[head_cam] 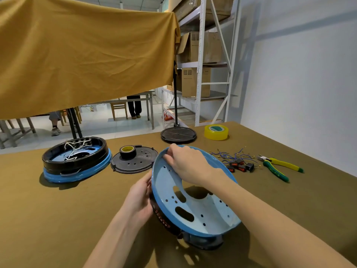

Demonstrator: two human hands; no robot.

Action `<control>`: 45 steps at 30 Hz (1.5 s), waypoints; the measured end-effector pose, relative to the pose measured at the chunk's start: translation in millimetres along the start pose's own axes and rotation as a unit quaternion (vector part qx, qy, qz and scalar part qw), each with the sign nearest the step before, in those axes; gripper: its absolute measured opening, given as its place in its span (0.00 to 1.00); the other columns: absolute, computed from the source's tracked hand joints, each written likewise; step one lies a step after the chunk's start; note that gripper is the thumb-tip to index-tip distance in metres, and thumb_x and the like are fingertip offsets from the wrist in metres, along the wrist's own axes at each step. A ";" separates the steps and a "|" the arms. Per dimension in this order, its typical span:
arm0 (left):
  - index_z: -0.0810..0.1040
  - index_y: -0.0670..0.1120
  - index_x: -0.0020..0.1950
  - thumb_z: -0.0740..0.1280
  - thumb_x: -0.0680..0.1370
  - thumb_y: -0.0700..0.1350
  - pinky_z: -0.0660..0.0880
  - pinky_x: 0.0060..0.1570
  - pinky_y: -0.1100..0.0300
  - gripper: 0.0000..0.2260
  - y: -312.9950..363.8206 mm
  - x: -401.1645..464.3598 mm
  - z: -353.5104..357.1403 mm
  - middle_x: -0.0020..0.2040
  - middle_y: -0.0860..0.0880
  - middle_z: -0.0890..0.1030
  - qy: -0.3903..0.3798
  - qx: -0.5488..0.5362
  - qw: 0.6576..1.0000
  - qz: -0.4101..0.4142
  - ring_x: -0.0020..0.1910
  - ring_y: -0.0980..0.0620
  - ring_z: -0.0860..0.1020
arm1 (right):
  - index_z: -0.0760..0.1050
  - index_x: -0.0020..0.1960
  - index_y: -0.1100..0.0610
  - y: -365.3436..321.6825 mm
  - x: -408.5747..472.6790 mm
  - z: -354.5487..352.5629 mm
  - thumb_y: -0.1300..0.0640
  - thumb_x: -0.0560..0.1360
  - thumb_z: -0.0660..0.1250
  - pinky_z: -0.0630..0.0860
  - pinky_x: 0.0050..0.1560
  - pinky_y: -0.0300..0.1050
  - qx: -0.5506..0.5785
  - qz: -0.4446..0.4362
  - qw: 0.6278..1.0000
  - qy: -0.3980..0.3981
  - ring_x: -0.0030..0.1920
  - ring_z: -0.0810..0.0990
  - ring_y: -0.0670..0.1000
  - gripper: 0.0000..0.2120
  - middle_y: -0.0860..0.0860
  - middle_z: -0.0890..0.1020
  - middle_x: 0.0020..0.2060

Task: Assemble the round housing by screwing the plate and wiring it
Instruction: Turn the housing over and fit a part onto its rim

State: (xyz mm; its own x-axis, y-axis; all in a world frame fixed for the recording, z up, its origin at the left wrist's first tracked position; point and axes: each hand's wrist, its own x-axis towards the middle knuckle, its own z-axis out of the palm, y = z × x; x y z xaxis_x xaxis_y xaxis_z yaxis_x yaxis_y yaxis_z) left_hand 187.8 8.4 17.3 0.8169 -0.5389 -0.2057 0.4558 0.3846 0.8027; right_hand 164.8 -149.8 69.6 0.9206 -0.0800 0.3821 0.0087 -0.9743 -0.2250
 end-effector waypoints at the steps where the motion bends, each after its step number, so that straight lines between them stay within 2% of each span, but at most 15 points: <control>1: 0.84 0.40 0.44 0.66 0.81 0.55 0.79 0.26 0.60 0.19 -2.1 2.6 -2.6 0.30 0.45 0.82 -0.005 0.025 1.000 0.002 0.28 0.50 0.83 | 0.71 0.54 0.52 1.6 -4.0 -0.9 0.44 0.85 0.57 0.74 0.40 0.51 0.017 0.000 1.000 -0.004 0.42 0.79 0.53 0.12 0.49 0.80 0.41; 3: 0.87 0.45 0.39 0.69 0.77 0.63 0.80 0.30 0.59 0.22 -0.1 2.0 -7.2 0.32 0.46 0.84 -0.023 0.066 0.998 -0.003 0.30 0.48 0.84 | 0.72 0.55 0.50 8.0 -13.1 -5.6 0.44 0.84 0.60 0.71 0.35 0.46 0.058 0.008 0.998 0.007 0.37 0.78 0.47 0.09 0.46 0.79 0.38; 7: 0.81 0.43 0.63 0.78 0.69 0.53 0.84 0.45 0.49 0.25 7.6 1.4 -21.4 0.54 0.39 0.86 -0.013 0.061 0.996 -0.060 0.47 0.40 0.87 | 0.74 0.52 0.50 41.9 -32.2 -19.6 0.49 0.82 0.64 0.69 0.34 0.43 0.067 0.083 0.992 0.070 0.36 0.77 0.47 0.05 0.45 0.79 0.37; 11: 0.80 0.44 0.63 0.75 0.68 0.46 0.83 0.37 0.48 0.24 5.0 1.7 -32.6 0.51 0.40 0.87 0.019 0.045 0.997 -0.061 0.41 0.41 0.86 | 0.73 0.52 0.52 86.8 -52.3 -21.3 0.54 0.83 0.62 0.67 0.34 0.42 0.053 0.219 0.966 0.125 0.38 0.76 0.45 0.03 0.48 0.80 0.42; 15: 0.79 0.44 0.63 0.74 0.68 0.47 0.83 0.45 0.46 0.24 7.5 3.2 -46.4 0.52 0.40 0.86 0.041 0.041 0.998 -0.040 0.43 0.41 0.86 | 0.75 0.56 0.56 122.4 -76.0 -12.9 0.60 0.82 0.61 0.75 0.49 0.49 0.061 0.302 0.951 0.026 0.50 0.78 0.53 0.06 0.54 0.81 0.53; 19: 0.79 0.45 0.64 0.75 0.67 0.47 0.83 0.50 0.43 0.25 8.3 4.6 -51.5 0.55 0.39 0.86 0.042 0.035 0.998 -0.040 0.47 0.40 0.86 | 0.74 0.58 0.59 123.9 -91.8 1.3 0.45 0.81 0.65 0.80 0.54 0.57 0.057 0.277 0.954 -0.102 0.51 0.81 0.56 0.17 0.55 0.81 0.51; 23: 0.79 0.46 0.65 0.74 0.68 0.47 0.83 0.49 0.44 0.25 6.3 6.4 -53.2 0.55 0.39 0.86 0.039 0.035 0.998 -0.039 0.46 0.40 0.86 | 0.72 0.52 0.57 123.9 -91.0 14.4 0.43 0.81 0.65 0.76 0.43 0.52 -0.001 0.257 0.959 -0.119 0.44 0.79 0.55 0.16 0.54 0.79 0.47; 25: 0.79 0.45 0.66 0.74 0.69 0.47 0.83 0.50 0.44 0.25 5.4 6.2 -54.7 0.56 0.39 0.86 0.037 0.032 0.998 -0.041 0.48 0.40 0.86 | 0.73 0.50 0.56 122.9 -86.1 13.5 0.44 0.82 0.63 0.72 0.38 0.49 0.022 0.267 0.962 -0.050 0.40 0.76 0.52 0.15 0.53 0.78 0.44; 28: 0.79 0.46 0.67 0.74 0.69 0.47 0.82 0.54 0.42 0.26 4.2 6.5 -55.2 0.57 0.39 0.85 0.035 0.031 0.998 -0.046 0.49 0.39 0.86 | 0.77 0.48 0.55 116.1 -75.0 1.0 0.45 0.82 0.63 0.71 0.36 0.47 0.087 0.266 0.951 0.133 0.40 0.77 0.50 0.14 0.51 0.79 0.42; 31: 0.79 0.46 0.66 0.74 0.70 0.47 0.83 0.46 0.43 0.24 4.0 7.2 -52.6 0.55 0.38 0.86 0.030 0.018 0.998 -0.055 0.48 0.39 0.86 | 0.76 0.44 0.50 101.3 -63.2 -24.7 0.46 0.80 0.69 0.72 0.31 0.37 0.169 0.206 0.918 0.293 0.35 0.79 0.44 0.10 0.43 0.79 0.34; 34: 0.79 0.46 0.64 0.74 0.71 0.49 0.84 0.43 0.43 0.22 3.7 6.4 -49.4 0.55 0.39 0.86 0.021 0.004 0.998 -0.061 0.48 0.39 0.86 | 0.76 0.38 0.46 81.5 -50.4 -50.7 0.47 0.79 0.71 0.67 0.31 0.28 0.265 0.151 0.874 0.378 0.31 0.74 0.39 0.12 0.38 0.77 0.28; 36: 0.80 0.46 0.66 0.73 0.73 0.53 0.84 0.50 0.43 0.23 0.6 6.2 -46.7 0.58 0.40 0.85 0.017 0.010 0.998 -0.058 0.53 0.40 0.86 | 0.76 0.40 0.51 67.1 -40.8 -58.6 0.44 0.81 0.67 0.69 0.34 0.31 0.332 0.142 0.852 0.378 0.32 0.72 0.41 0.15 0.40 0.77 0.30; 38: 0.80 0.46 0.67 0.73 0.74 0.56 0.80 0.60 0.43 0.25 -1.7 6.9 -46.3 0.60 0.40 0.84 0.013 0.021 0.998 -0.056 0.59 0.40 0.83 | 0.76 0.47 0.53 50.2 -30.2 -58.8 0.42 0.83 0.63 0.77 0.36 0.40 0.394 0.132 0.843 0.341 0.35 0.78 0.45 0.15 0.48 0.82 0.39; 41: 0.80 0.44 0.68 0.74 0.73 0.56 0.73 0.70 0.41 0.27 -2.5 5.9 -44.1 0.62 0.40 0.84 0.003 0.026 0.998 -0.063 0.63 0.39 0.81 | 0.72 0.50 0.55 26.5 -18.3 -51.2 0.44 0.84 0.61 0.78 0.26 0.41 0.460 0.064 0.840 0.279 0.30 0.85 0.53 0.14 0.54 0.85 0.37; 45: 0.81 0.44 0.67 0.74 0.73 0.56 0.76 0.66 0.43 0.26 -3.2 5.1 -43.2 0.61 0.40 0.84 -0.009 0.026 0.996 -0.080 0.62 0.40 0.82 | 0.71 0.49 0.54 6.2 -1.7 -34.0 0.44 0.84 0.61 0.79 0.25 0.44 0.460 0.015 0.858 0.229 0.27 0.83 0.56 0.14 0.54 0.85 0.34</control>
State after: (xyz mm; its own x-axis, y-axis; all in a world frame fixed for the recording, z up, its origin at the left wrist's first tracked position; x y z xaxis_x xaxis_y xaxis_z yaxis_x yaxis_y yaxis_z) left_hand 205.8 36.8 -10.5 0.7283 -0.6038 -0.3241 0.5611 0.2539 0.7879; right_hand 150.0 -162.9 98.1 0.6782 -0.3808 0.6285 0.4862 -0.4087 -0.7724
